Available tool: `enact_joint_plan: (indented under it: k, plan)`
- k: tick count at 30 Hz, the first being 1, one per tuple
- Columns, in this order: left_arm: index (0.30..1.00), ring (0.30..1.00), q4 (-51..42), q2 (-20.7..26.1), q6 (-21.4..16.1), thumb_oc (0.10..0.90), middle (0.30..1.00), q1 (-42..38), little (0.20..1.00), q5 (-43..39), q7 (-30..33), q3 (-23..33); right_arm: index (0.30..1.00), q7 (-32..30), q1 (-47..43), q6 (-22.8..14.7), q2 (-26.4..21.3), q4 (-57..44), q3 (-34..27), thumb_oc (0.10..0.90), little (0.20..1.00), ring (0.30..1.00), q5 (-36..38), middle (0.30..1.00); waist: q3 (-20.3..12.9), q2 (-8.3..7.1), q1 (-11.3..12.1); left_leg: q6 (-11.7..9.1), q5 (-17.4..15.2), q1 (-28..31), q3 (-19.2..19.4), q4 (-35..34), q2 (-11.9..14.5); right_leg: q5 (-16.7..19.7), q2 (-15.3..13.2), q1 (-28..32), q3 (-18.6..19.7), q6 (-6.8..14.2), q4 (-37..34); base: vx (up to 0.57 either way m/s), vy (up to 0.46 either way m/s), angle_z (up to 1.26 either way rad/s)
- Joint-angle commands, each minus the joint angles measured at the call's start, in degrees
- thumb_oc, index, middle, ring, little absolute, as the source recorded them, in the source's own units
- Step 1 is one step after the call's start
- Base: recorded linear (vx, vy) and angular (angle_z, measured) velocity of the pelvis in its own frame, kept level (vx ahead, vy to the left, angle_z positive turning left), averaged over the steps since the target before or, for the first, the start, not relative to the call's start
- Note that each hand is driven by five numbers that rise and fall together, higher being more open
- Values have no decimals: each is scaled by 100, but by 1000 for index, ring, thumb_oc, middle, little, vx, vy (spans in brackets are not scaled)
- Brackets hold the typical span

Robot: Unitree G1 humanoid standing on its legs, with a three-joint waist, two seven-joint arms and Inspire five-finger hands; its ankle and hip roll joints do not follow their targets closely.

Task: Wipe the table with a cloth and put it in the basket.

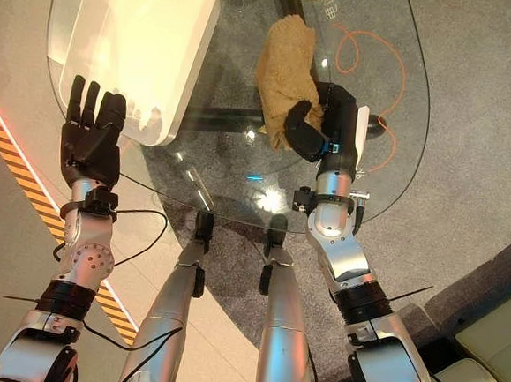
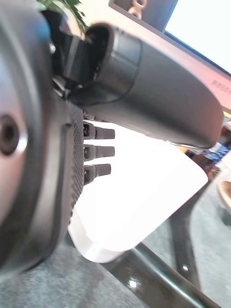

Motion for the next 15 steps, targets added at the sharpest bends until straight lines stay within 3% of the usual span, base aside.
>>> enact_joint_plan:
  k: [1,15]
  plan:
    - [900,900,-705,214,-249,800,900,-78,900,-16,-454,267,300,80,-326,-926,79,-1380,-480,100,200,300,-355,300,-151,-15,-26,409,-410,238,523,198,-400,-225,451,446,-201,1,-157,0,0,0]
    - [900,900,-1104,197,369,800,900,-748,900,-63,-728,-164,300,256,-567,-1128,122,-1695,-382,100,200,300,-431,300,-151,-79,-147,384,-438,280,583,247,-367,-222,481,498,-125,20,-146,1,0,0]
